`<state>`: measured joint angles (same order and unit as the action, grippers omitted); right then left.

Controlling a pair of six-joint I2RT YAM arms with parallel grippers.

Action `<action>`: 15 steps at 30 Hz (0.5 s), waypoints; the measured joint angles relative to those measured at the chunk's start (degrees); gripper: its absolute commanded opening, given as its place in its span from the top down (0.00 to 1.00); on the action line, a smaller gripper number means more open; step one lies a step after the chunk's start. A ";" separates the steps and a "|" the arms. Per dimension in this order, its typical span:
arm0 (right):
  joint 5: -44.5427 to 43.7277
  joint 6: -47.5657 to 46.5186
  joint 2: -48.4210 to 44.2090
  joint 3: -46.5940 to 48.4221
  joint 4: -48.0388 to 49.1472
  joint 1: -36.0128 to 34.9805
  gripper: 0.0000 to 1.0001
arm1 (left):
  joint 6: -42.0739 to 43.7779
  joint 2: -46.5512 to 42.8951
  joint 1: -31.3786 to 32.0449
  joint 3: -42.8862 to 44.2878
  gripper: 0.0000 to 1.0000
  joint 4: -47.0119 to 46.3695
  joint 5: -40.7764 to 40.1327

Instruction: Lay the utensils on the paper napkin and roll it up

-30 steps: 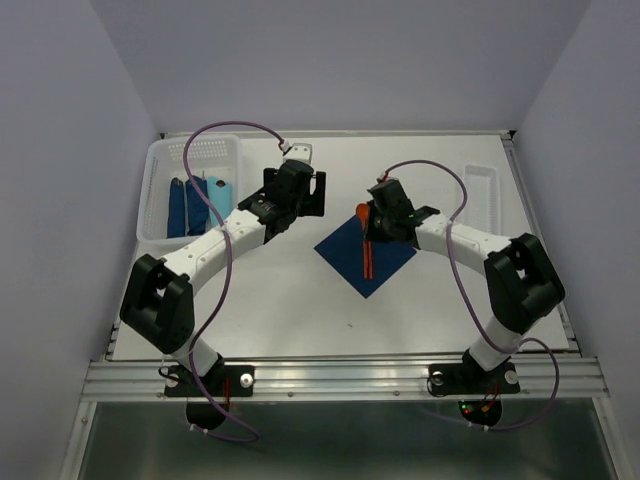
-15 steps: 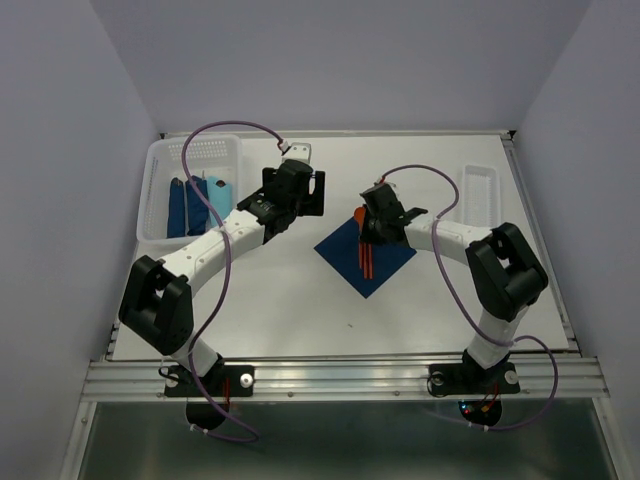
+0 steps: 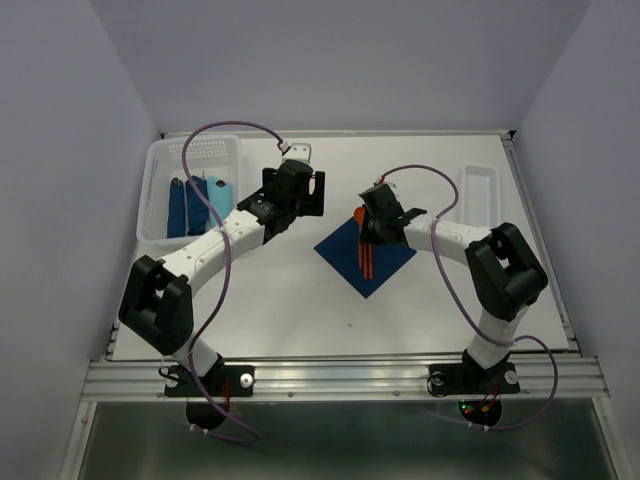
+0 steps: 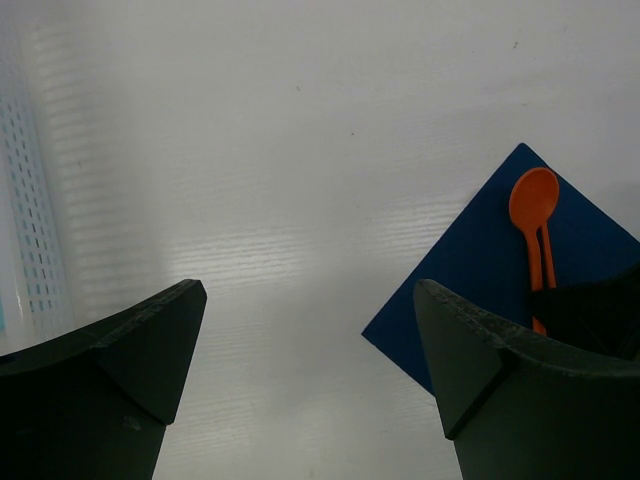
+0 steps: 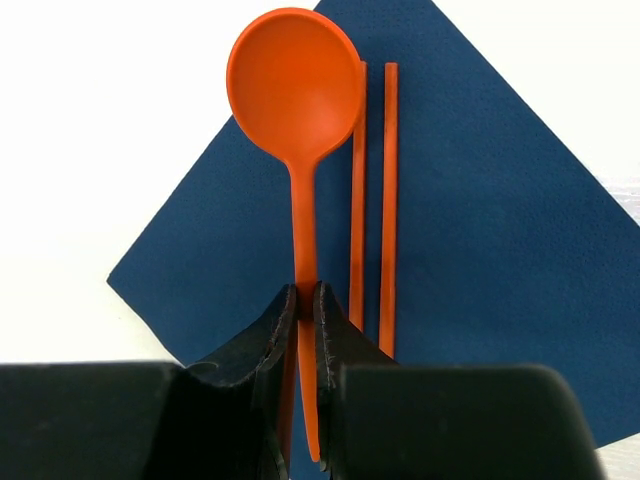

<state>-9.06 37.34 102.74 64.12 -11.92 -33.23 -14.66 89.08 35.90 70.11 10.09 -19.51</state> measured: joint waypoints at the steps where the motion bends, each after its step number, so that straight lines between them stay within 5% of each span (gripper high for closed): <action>1: -0.04 0.00 0.00 0.00 0.00 -0.02 0.99 | 0.00 0.00 0.00 0.00 0.01 0.02 0.00; 15: -1.53 0.00 -0.02 -0.44 -0.04 -0.83 0.98 | 0.00 0.00 0.00 -0.02 0.01 0.02 0.02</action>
<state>-10.59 37.34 102.72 63.68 -11.97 -34.06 -14.66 89.08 35.90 70.08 10.11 -19.49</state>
